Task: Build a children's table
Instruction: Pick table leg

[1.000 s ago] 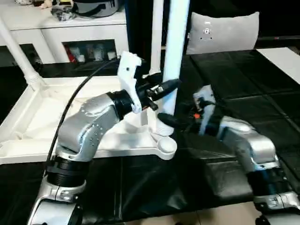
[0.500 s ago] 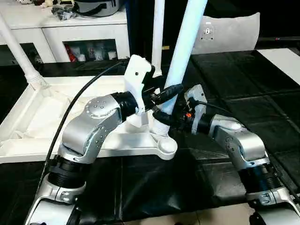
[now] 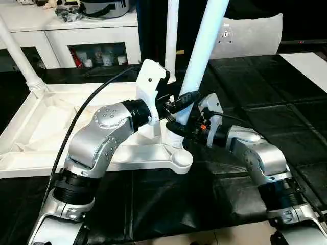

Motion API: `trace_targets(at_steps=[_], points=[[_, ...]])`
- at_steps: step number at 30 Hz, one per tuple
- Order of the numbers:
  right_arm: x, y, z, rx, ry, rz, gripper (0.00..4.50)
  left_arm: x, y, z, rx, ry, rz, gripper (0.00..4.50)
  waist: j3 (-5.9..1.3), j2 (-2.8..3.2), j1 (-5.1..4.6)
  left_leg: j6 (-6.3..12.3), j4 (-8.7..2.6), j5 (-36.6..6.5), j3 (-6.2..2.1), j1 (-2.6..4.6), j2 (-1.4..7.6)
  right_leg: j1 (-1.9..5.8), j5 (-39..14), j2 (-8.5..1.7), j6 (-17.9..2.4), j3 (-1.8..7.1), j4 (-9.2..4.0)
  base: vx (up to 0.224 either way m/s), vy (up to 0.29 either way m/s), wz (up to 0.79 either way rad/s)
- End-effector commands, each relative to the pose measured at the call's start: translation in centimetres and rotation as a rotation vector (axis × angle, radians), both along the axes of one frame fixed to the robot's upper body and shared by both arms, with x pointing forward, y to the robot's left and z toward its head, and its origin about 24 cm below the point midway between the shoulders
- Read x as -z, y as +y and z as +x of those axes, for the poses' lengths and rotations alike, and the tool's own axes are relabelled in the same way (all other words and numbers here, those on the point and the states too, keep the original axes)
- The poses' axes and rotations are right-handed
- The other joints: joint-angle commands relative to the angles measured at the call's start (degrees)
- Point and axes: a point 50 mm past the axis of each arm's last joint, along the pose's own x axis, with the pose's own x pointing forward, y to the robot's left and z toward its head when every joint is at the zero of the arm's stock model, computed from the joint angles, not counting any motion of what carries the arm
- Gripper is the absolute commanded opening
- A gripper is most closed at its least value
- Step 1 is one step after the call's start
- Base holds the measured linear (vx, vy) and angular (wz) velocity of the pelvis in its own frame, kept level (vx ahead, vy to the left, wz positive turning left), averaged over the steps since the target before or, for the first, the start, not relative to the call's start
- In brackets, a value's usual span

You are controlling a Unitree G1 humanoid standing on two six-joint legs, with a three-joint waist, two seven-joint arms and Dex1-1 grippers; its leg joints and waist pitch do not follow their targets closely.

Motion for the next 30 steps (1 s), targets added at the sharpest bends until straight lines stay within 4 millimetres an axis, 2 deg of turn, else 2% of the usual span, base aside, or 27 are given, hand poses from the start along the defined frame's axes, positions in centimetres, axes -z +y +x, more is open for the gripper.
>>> trace_targets(at_steps=[1,11,13,20,29,30], points=[[-0.4,0.0,0.3,-0.006,-0.012,0.002,1.90,-1.2,-0.5,-0.2,0.037,-0.027,-0.022,1.79,-4.70,-1.02,-0.15,3.67,-3.65,-0.70,1.17,-0.76,0.43,4.34,-19.95,-3.40,-0.11,3.71,-3.52,0.000,0.000,0.00],[-0.2,-0.1,0.4,0.025,-0.011,-0.015,1.89,-1.1,-0.1,0.0,0.013,-0.010,-0.022,1.79,-4.73,-0.95,-0.12,3.70,-3.64,-0.39,1.15,-0.78,0.40,4.38,-19.39,-3.39,-0.44,3.73,-3.42,0.000,0.000,0.00],[-0.5,0.0,0.5,0.028,0.007,0.029,2.45,-1.1,-0.1,0.0,0.009,-0.006,-0.024,1.79,-4.73,-0.94,-0.19,3.73,-3.65,-0.77,1.19,-0.77,0.37,4.38,-19.81,-3.39,-0.38,3.70,-3.52,0.000,0.000,0.00],[-1.1,-0.1,0.8,0.041,-0.032,0.032,3.01,-1.1,-0.1,0.0,0.010,0.005,-0.025,1.79,-4.74,-0.96,-0.16,3.69,-3.64,-0.34,1.14,-0.75,0.41,4.36,-19.60,-3.41,-0.46,3.72,-3.42,0.000,0.000,0.00],[-1.2,0.0,1.0,0.037,-0.054,0.038,3.05,-1.0,-0.1,0.0,0.017,0.017,-0.025,1.79,-4.76,-0.95,-0.17,3.83,-3.63,-0.36,1.17,-0.76,0.42,4.39,-19.40,-3.44,-0.72,3.75,-3.37,0.000,0.000,0.00],[-1.3,0.0,1.0,0.032,-0.061,0.051,2.76,-1.0,-0.2,0.0,0.019,0.017,-0.020,1.79,-4.75,-0.83,-0.13,3.84,-3.64,-0.49,1.17,-0.71,0.44,4.34,-19.42,-3.47,-0.79,3.75,-3.42,0.000,0.000,0.00]])
